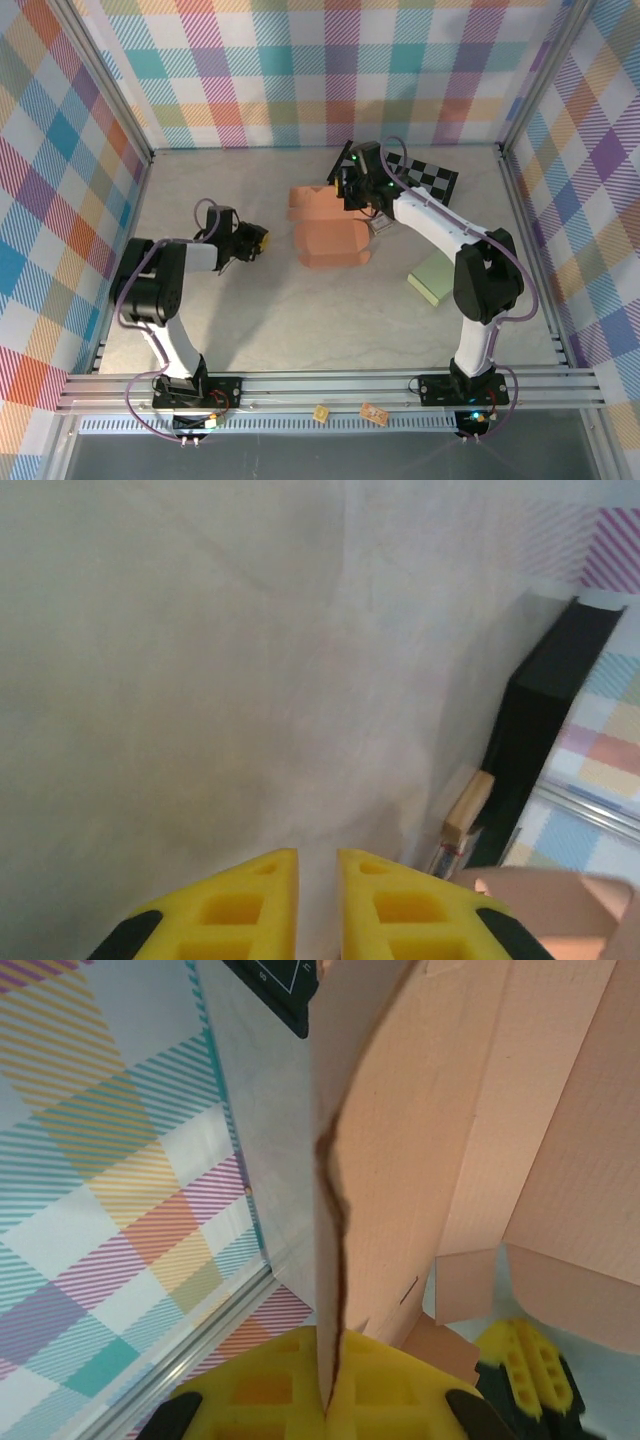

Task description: Fold the paper box

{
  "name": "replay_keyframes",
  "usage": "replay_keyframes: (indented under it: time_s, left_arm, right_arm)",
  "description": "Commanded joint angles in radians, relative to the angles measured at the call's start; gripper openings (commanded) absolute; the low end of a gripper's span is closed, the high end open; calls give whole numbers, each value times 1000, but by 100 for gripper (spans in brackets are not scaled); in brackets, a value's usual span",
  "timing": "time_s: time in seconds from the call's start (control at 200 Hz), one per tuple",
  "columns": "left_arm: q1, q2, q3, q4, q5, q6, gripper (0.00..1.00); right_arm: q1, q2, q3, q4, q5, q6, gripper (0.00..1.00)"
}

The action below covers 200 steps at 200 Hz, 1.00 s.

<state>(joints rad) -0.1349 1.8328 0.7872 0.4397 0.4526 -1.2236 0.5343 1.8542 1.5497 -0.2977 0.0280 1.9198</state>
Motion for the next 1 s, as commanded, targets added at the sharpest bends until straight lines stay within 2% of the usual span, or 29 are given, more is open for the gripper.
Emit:
replay_keyframes:
  time_s: [0.0, 0.22, 0.52, 0.77, 0.995]
  left_arm:
    - [-18, 77, 14, 469, 47, -149, 15]
    - [-82, 182, 48, 657, 8, -223, 16]
    - [-125, 251, 91, 776, -10, -286, 19]
    - [-121, 256, 103, 740, -29, -280, 27]
    - [-127, 314, 181, 774, -47, -312, 27]
  right_arm:
    - [-13, -21, 42, -61, 13, 65, 0]
    - [-43, -5, 129, -169, -6, 107, 0]
    - [-66, 8, 161, -190, -40, 154, 0]
    - [-74, 4, 164, -179, -53, 165, 0]
    - [-75, -7, 158, -179, -56, 166, 0]
